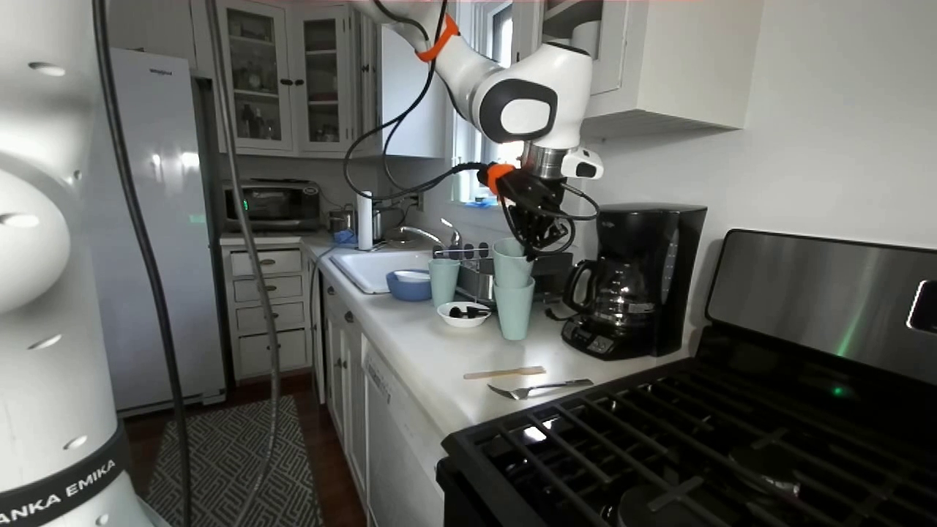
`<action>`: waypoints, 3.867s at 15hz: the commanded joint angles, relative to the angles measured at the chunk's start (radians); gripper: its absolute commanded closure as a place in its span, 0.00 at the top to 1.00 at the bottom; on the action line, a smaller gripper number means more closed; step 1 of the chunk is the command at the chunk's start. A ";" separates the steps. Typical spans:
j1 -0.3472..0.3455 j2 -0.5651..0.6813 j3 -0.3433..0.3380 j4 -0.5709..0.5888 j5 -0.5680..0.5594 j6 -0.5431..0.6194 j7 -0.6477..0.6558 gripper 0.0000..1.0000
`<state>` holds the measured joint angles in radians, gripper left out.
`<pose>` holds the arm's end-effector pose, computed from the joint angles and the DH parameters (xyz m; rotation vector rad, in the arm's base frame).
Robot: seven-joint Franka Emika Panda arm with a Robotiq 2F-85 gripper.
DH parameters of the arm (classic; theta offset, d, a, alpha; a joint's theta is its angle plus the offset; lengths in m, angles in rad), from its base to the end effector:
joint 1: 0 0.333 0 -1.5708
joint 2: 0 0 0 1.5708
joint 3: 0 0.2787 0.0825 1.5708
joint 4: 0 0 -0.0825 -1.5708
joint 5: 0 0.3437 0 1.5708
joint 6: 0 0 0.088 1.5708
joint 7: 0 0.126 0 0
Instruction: Remove the grey cup from inside the other grey cup and put it on the counter
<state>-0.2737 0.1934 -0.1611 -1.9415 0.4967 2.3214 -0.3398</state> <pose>0.5345 -0.2281 0.3733 -2.7872 0.5600 -0.4487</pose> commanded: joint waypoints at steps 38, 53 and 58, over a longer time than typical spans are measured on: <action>-0.044 -0.082 -0.047 0.014 0.120 -0.097 -0.003 0.01; 0.036 0.076 -0.056 0.041 -0.266 -0.017 0.375 0.01; 0.036 0.121 -0.044 0.043 -0.262 0.006 0.416 0.01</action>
<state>-0.2405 0.2947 -0.2111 -1.9083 0.2507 2.3067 0.0324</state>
